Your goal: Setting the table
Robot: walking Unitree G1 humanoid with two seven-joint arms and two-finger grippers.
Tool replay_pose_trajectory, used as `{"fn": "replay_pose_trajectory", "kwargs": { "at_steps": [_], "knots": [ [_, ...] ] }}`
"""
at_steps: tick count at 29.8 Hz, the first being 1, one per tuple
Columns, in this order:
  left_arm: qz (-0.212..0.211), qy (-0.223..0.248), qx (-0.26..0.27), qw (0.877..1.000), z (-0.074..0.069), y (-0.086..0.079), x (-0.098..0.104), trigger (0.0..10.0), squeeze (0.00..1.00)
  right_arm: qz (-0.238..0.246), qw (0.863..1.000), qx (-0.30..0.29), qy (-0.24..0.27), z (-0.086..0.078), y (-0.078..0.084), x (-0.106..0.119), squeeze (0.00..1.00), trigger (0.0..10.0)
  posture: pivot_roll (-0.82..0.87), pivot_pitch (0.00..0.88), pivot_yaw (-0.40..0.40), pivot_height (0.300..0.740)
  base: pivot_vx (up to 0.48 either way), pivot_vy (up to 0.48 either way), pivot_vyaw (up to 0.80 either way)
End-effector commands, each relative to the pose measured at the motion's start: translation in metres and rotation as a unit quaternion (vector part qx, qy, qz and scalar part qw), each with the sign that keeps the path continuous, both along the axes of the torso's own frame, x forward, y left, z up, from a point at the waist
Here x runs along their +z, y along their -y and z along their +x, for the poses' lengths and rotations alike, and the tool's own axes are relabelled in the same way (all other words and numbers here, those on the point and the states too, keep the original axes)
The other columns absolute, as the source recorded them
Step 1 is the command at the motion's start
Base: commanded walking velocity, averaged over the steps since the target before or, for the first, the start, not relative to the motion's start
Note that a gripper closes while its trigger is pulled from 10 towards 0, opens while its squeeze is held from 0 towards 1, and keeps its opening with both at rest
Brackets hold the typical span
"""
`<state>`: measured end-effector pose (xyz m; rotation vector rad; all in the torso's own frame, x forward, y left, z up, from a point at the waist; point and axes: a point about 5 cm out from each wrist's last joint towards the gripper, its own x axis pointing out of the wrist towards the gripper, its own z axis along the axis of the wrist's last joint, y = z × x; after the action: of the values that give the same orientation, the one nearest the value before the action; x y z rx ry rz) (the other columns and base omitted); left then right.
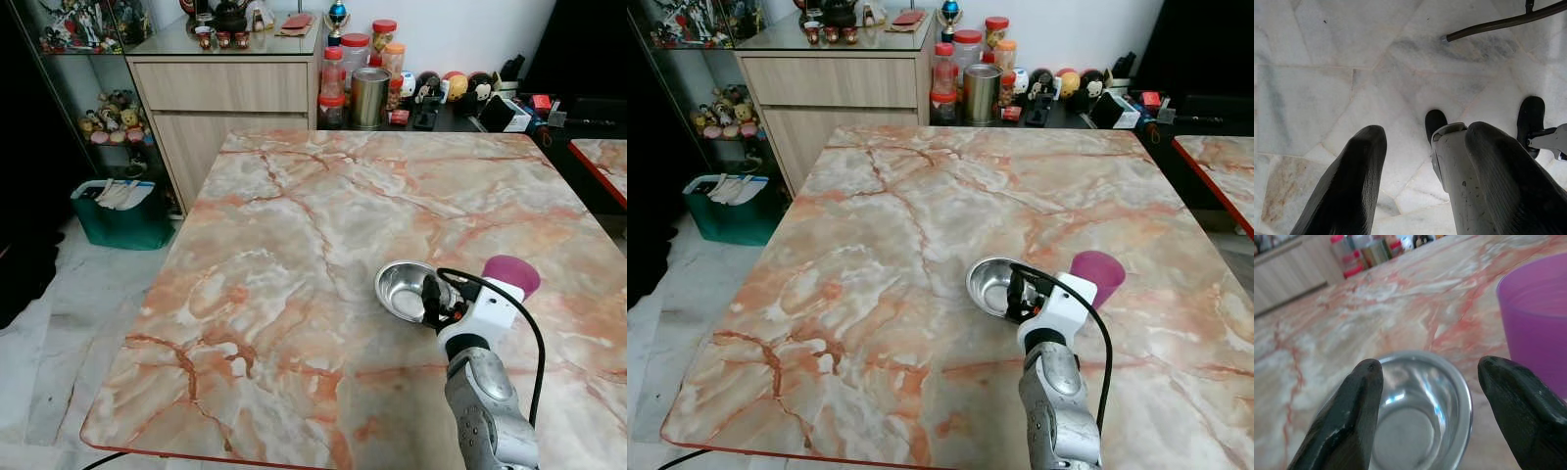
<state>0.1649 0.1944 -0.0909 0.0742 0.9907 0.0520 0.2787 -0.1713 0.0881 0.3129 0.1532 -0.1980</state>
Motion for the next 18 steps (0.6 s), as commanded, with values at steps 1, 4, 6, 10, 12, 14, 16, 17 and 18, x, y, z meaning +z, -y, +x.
{"fn": "replay_pose_trajectory", "kwargs": {
  "at_steps": [1, 4, 6, 10, 12, 14, 16, 17, 18],
  "knots": [
    [0.002, -0.002, 0.004, 1.000, -0.001, -0.002, 0.000, 10.0, 0.00, 0.016, 0.999, -0.022, 0.019, 0.001, 0.005, 0.007, 0.00, 10.0, 0.00, 0.000, 0.006, 0.736, 0.000, 0.000, 0.00],
    [0.002, -0.001, 0.004, 1.000, -0.001, -0.002, 0.000, 10.0, 0.00, 0.036, 0.998, -0.041, 0.013, 0.000, 0.011, 0.004, 0.00, 10.0, 0.00, 0.000, 0.006, 0.736, 0.000, 0.000, 0.00],
    [0.002, -0.002, 0.002, 1.000, -0.001, -0.002, 0.000, 10.0, 0.00, 0.062, 0.997, -0.050, 0.008, -0.001, 0.016, -0.003, 0.00, 10.0, 0.00, 0.000, 0.006, 0.736, 0.000, 0.000, 0.00],
    [0.002, -0.002, 0.001, 1.000, -0.001, -0.002, 0.000, 10.0, 0.00, 0.063, 0.997, -0.054, -0.005, -0.002, 0.017, -0.008, 0.00, 10.0, 0.00, 0.000, 0.008, 0.736, 0.000, 0.000, 0.00],
    [0.002, -0.003, 0.001, 1.000, -0.001, -0.002, 0.000, 10.0, 0.00, 0.075, 0.995, -0.063, -0.008, -0.002, 0.018, -0.011, 0.00, 10.0, 0.00, 0.000, 0.008, 0.736, 0.000, 0.000, 0.00],
    [0.002, -0.003, 0.001, 1.000, -0.001, -0.002, 0.000, 10.0, 0.00, 0.087, 0.994, -0.064, -0.015, -0.002, 0.018, -0.016, 0.00, 10.0, 0.00, 0.000, 0.007, 0.736, 0.000, 0.000, 0.00],
    [0.002, -0.003, 0.001, 1.000, -0.001, -0.002, 0.000, 10.0, 0.00, 0.105, 0.992, -0.068, -0.024, -0.001, 0.018, -0.022, 0.00, 10.0, 0.00, 0.000, 0.008, 0.736, 0.000, 0.000, 0.00],
    [0.004, -0.003, 0.001, 1.000, -0.001, -0.002, 0.000, 10.0, 0.00, 0.112, 0.991, -0.064, -0.026, 0.000, 0.017, -0.023, 0.00, 10.0, 0.00, 0.000, 0.008, 0.736, 0.000, 0.000, 0.00],
    [0.004, -0.002, 0.001, 1.000, -0.001, -0.002, 0.000, 10.0, 0.00, 0.115, 0.991, -0.062, -0.024, 0.000, 0.016, -0.023, 0.00, 10.0, 0.00, 0.000, 0.008, 0.736, 0.000, 0.000, 0.00]
  ]
}}
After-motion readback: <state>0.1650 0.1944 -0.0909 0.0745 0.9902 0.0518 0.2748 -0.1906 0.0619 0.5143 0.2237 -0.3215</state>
